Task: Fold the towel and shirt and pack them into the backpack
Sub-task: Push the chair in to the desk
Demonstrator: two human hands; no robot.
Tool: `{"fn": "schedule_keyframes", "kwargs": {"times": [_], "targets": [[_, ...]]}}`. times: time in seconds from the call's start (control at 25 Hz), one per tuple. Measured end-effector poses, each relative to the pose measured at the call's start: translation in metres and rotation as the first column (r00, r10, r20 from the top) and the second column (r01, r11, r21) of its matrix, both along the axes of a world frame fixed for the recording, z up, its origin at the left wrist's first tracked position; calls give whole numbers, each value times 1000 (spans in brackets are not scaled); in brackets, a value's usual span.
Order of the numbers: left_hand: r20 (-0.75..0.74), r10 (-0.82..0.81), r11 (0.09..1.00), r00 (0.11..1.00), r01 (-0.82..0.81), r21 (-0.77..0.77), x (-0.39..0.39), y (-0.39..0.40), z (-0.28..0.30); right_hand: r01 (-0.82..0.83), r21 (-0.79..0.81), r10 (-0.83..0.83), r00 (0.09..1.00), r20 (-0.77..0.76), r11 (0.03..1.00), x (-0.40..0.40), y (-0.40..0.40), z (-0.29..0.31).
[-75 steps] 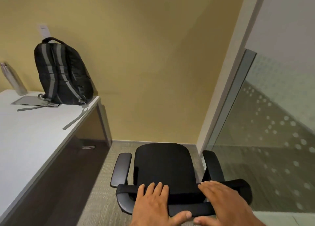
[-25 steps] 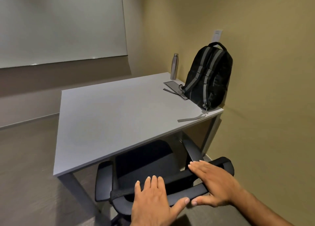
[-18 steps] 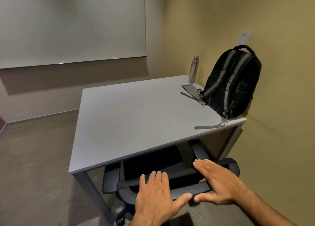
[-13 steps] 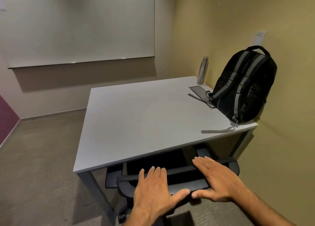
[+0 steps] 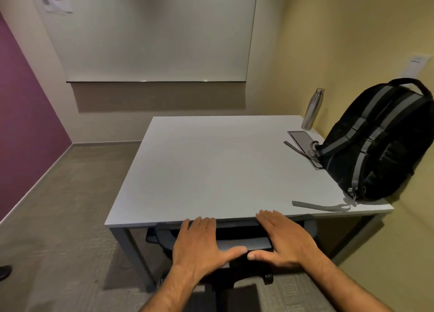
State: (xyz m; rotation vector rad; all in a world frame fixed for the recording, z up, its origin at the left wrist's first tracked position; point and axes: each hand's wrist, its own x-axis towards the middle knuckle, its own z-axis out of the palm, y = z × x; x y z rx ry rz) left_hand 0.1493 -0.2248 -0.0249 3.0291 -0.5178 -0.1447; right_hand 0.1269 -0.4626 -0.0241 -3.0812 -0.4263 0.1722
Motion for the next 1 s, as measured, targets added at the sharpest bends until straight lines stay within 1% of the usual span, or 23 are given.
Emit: {"fn": "schedule_keyframes", "kwargs": {"times": [0.28,0.56,1.0], "targets": [[-21,60,998,998,-60,6,17,-20,-2,-46,-17,46,999,0,999,25,-19,4],[-33,55,998,998,-55,19,37,-15,-1,-28,-14,28,1000,-7,1000,46,-14,1],[-39,46,999,998,-45,26,56,1,-3,-11,-19,11,1000,-1,1000,56,2,0]]}}
